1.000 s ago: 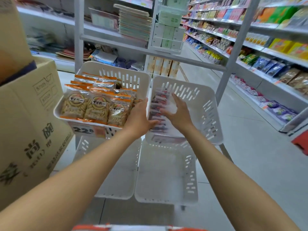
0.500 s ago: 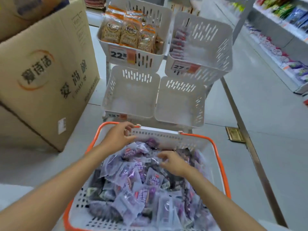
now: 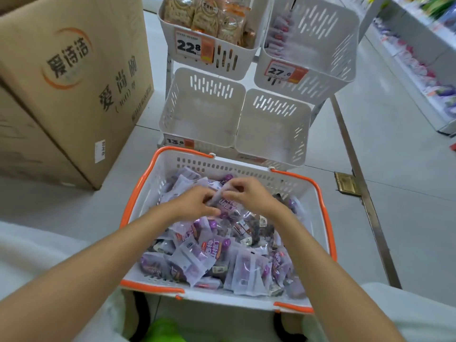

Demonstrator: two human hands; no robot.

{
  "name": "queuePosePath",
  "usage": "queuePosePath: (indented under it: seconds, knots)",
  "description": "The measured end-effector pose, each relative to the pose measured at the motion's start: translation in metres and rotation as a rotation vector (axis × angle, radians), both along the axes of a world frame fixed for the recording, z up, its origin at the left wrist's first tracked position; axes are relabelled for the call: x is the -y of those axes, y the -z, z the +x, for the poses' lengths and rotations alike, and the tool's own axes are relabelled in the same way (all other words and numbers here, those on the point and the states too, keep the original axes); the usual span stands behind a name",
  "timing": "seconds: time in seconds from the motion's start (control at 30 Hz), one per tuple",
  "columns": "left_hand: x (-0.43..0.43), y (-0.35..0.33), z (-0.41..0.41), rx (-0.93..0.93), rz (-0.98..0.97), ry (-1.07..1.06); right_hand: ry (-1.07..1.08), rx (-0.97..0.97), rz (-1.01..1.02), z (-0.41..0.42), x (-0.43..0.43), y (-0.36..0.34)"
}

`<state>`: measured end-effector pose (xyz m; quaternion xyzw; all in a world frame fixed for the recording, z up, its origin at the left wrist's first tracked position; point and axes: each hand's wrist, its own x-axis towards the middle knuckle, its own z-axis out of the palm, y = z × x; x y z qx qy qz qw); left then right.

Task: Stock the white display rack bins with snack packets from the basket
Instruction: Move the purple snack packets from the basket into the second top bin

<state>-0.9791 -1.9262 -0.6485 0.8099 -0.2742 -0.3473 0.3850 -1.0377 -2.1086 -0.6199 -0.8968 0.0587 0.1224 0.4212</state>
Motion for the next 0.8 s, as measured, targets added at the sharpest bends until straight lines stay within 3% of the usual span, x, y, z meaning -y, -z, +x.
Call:
queuePosePath:
  seconds: [0.07,0.17,0.33,0.4,0.53,0.63,0.73,0.8]
  knots:
    - [-0.004,0.002,0.006,-0.010,-0.065,-0.116,0.028,0.054,0.033,0.001,-0.008,-0.011]
    - [-0.020,-0.001,0.020,-0.140,-0.189,-0.312,0.147,-0.019,0.011,-0.012,-0.010,0.010]
    - [-0.034,0.002,0.025,-0.357,-0.214,-0.442,-0.168,-0.391,-0.204,-0.049,-0.022,0.076]
    - [-0.035,0.005,0.025,-0.427,-0.238,-0.488,-0.162,-0.319,-0.190,-0.050,-0.017,0.077]
    - [-0.026,-0.001,0.031,-0.407,-0.300,-0.547,0.197,-0.049,0.123,-0.024,0.020,0.032]
    - [0.007,-0.019,0.025,-0.454,-0.332,-0.429,0.366,0.084,0.404,-0.007,0.028,-0.008]
    - [0.046,-0.045,0.022,-0.342,-0.311,-0.243,0.429,0.151,0.443,0.008,0.031,-0.029]
    - [0.061,-0.059,0.035,-0.276,-0.343,-0.249,0.525,0.160,0.520,0.018,0.042,-0.045]
